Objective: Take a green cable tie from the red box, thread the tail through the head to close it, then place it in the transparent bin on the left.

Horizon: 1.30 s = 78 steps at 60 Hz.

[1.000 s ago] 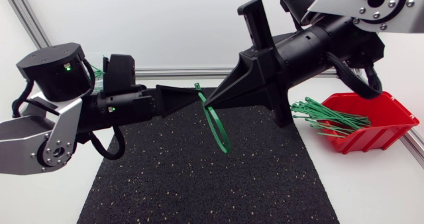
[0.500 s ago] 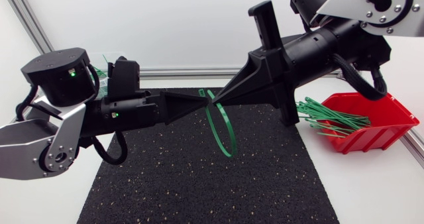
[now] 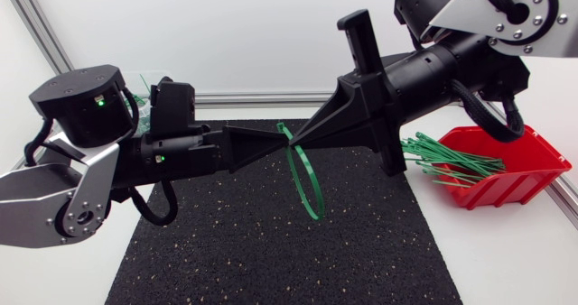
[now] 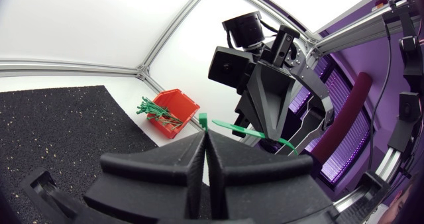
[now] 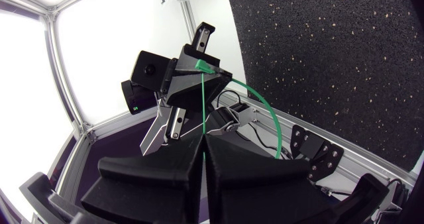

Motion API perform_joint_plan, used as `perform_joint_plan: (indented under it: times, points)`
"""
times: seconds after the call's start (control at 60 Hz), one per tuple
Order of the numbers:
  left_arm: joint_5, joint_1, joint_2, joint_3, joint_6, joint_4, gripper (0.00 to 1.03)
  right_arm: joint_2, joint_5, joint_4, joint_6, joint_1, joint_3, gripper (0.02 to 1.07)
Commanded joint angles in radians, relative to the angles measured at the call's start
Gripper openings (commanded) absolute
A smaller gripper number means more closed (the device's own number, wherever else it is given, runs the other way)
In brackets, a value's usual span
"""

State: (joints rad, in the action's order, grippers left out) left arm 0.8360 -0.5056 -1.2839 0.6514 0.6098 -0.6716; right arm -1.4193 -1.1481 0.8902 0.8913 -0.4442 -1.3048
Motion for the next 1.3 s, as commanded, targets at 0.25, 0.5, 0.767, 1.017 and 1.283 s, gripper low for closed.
perform_joint_plan:
  times: [0.25, 0.5, 0.767, 1.017, 1.283]
  points:
    - [-0.014, -0.013, -0.012, -0.009, 0.007, -0.020, 0.03, -0.006, 0.001, -0.022, 0.038, -0.016, 0.012, 0.08]
    - [-0.025, -0.011, 0.012, -0.016, 0.001, -0.020, 0.03, -0.023, -0.001, -0.028, 0.040, -0.022, 0.006, 0.08]
    - [-0.034, -0.008, 0.034, -0.022, -0.004, -0.019, 0.03, -0.029, -0.001, -0.039, 0.044, -0.021, 0.009, 0.08]
    - [-0.034, -0.010, 0.037, -0.026, -0.005, -0.019, 0.03, -0.021, -0.001, -0.046, 0.047, -0.017, 0.009, 0.08]
    - [-0.038, -0.010, 0.037, -0.026, -0.005, -0.019, 0.03, -0.018, -0.002, -0.053, 0.047, -0.005, 0.012, 0.08]
